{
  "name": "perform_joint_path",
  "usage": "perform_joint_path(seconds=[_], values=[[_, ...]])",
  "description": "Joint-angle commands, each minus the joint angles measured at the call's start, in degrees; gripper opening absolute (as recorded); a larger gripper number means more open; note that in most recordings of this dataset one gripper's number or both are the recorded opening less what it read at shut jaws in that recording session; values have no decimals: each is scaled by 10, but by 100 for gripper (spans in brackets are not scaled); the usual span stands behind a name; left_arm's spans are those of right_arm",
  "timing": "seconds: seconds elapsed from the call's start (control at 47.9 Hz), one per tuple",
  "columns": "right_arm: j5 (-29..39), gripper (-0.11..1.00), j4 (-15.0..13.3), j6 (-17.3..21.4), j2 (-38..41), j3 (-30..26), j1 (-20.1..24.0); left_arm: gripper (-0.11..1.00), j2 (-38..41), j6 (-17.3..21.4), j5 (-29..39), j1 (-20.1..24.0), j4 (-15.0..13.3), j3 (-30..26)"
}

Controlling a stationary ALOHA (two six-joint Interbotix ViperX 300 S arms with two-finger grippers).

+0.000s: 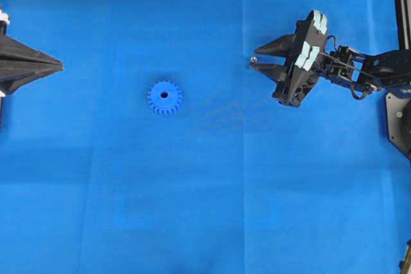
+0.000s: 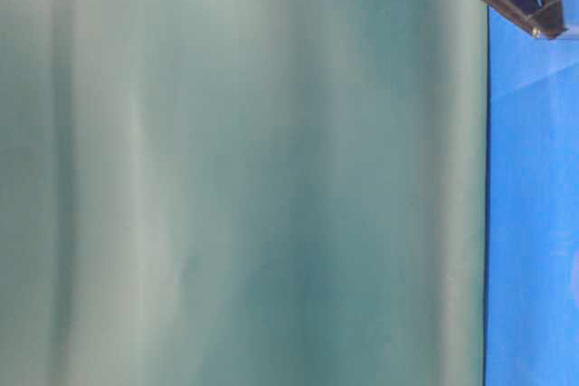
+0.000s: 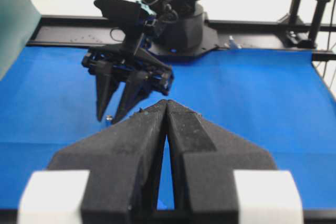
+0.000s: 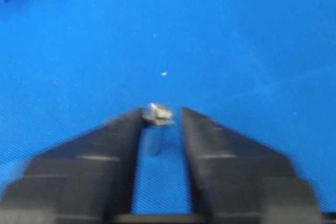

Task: Insert the shaft placed at a random location into the center hole of the small gear at another random location.
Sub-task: 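Close the right gripper around the upright silver shaft, then lift the shaft and carry it left over the blue gear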

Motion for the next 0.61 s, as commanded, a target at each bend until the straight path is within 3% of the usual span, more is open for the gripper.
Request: perform_joint_path(seconds=[0.0,0.063,0.334,0.584], values=[[-11,11,1,0,-5,-6,2,0,2,-1,-3,2,1,-6],[-12,3,1,0,-5,-5,3,0,2,-1,-2,2,1,-6],[-3,4,1,0,-24,-2,3,0,2,-2,-2,2,0,-6],[98,4,1,-6,-126,-10,3,0,-2,-4,-2,2,1,-7]])
